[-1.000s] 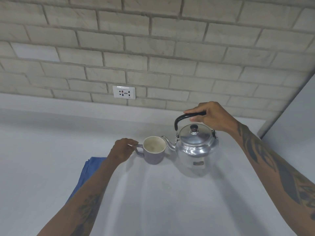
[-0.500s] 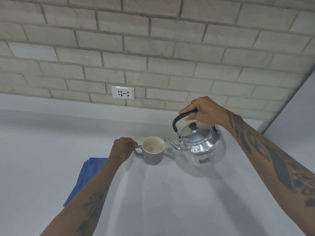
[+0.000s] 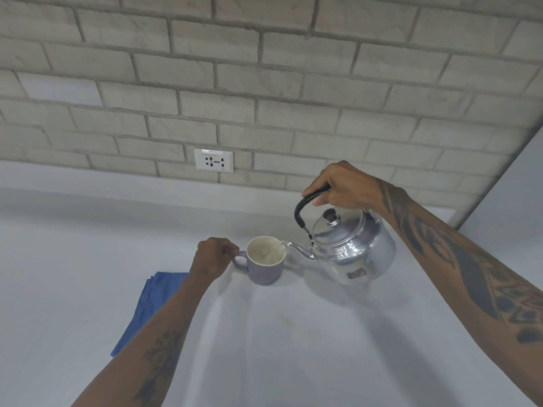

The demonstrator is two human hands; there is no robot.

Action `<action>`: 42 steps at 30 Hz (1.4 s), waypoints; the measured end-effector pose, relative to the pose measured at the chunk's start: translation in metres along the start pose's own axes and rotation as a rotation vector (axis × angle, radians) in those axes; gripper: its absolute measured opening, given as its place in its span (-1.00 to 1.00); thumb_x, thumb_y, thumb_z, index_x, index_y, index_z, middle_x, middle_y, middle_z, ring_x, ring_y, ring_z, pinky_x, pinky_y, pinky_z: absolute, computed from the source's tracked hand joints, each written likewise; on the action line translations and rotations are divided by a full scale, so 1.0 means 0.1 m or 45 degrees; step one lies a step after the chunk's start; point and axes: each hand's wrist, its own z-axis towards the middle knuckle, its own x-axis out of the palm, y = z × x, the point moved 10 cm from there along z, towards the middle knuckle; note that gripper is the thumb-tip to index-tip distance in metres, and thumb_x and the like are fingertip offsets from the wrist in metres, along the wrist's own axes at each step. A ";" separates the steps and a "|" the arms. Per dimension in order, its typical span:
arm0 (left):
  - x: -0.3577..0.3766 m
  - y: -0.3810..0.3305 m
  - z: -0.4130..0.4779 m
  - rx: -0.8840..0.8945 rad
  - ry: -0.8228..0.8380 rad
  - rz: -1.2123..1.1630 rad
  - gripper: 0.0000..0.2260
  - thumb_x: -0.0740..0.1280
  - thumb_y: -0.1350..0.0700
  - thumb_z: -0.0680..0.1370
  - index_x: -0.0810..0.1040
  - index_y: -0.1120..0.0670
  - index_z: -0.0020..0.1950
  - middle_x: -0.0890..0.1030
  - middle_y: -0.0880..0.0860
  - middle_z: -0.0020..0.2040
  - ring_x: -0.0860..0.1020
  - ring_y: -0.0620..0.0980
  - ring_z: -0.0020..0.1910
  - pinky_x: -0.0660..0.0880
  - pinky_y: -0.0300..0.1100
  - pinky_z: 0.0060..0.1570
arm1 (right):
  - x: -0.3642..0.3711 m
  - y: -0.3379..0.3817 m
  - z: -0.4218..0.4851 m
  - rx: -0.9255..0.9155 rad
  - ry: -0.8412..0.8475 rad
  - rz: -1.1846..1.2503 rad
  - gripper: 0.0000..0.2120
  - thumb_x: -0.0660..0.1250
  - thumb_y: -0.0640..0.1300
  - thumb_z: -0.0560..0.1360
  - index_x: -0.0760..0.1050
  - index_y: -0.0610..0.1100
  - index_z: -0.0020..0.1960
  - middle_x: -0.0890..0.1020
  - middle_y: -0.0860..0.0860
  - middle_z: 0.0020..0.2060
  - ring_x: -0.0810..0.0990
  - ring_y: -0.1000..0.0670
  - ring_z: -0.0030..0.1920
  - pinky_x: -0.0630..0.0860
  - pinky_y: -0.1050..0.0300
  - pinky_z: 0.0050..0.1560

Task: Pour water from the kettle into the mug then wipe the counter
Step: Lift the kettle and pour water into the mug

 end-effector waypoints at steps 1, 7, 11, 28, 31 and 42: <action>0.00 0.00 0.00 0.000 -0.001 0.002 -0.92 0.41 0.17 0.51 0.72 0.10 -0.09 0.73 0.04 -0.10 0.65 0.03 -0.05 0.57 -0.07 0.04 | 0.00 0.00 0.01 0.000 0.005 -0.005 -0.75 0.50 -0.15 0.42 0.69 0.04 0.08 0.70 0.15 -0.02 0.63 0.10 0.03 0.56 0.02 0.18; 0.00 0.01 0.01 -0.002 -0.004 -0.010 -0.92 0.42 0.17 0.50 0.72 0.10 -0.10 0.73 0.03 -0.10 0.65 0.03 -0.05 0.55 -0.11 0.03 | -0.01 0.02 0.04 0.002 0.029 -0.034 -0.75 0.48 -0.15 0.42 0.69 0.03 0.09 0.72 0.07 0.03 0.63 0.06 0.08 0.55 -0.02 0.19; 0.01 0.02 0.02 -0.010 0.001 0.005 -0.93 0.42 0.16 0.50 0.72 0.08 -0.12 0.72 0.00 -0.12 0.65 0.02 -0.06 0.54 -0.14 0.00 | -0.02 0.02 0.06 0.020 0.044 -0.048 -0.74 0.48 -0.13 0.42 0.68 0.05 0.09 0.71 0.04 0.04 0.62 0.03 0.11 0.55 -0.04 0.19; 0.02 0.05 0.03 -0.030 -0.004 0.000 -0.92 0.42 0.16 0.50 0.72 0.06 -0.11 0.73 0.00 -0.11 0.65 0.01 -0.07 0.54 -0.14 0.01 | -0.08 0.15 0.07 -0.003 0.047 -0.119 -0.76 0.49 -0.17 0.41 0.69 0.01 0.06 0.72 0.07 -0.01 0.64 0.00 0.01 0.57 -0.01 0.12; 0.02 0.06 0.04 -0.040 -0.001 0.004 -0.93 0.43 0.16 0.50 0.72 0.06 -0.11 0.72 0.00 -0.11 0.64 0.01 -0.06 0.56 -0.11 0.03 | -0.08 0.17 0.08 -0.012 0.055 -0.138 -0.76 0.48 -0.17 0.42 0.69 0.02 0.06 0.71 0.10 -0.02 0.63 0.03 -0.01 0.57 0.04 0.09; 0.02 0.05 0.04 -0.050 0.005 0.004 -0.92 0.44 0.15 0.48 0.71 0.01 -0.17 0.68 -0.08 -0.20 0.65 0.00 -0.09 0.57 -0.10 0.02 | -0.08 0.17 0.13 -0.008 0.073 -0.171 -0.78 0.48 -0.14 0.41 0.70 0.05 0.04 0.68 0.09 -0.12 0.64 0.01 -0.10 0.60 0.06 -0.02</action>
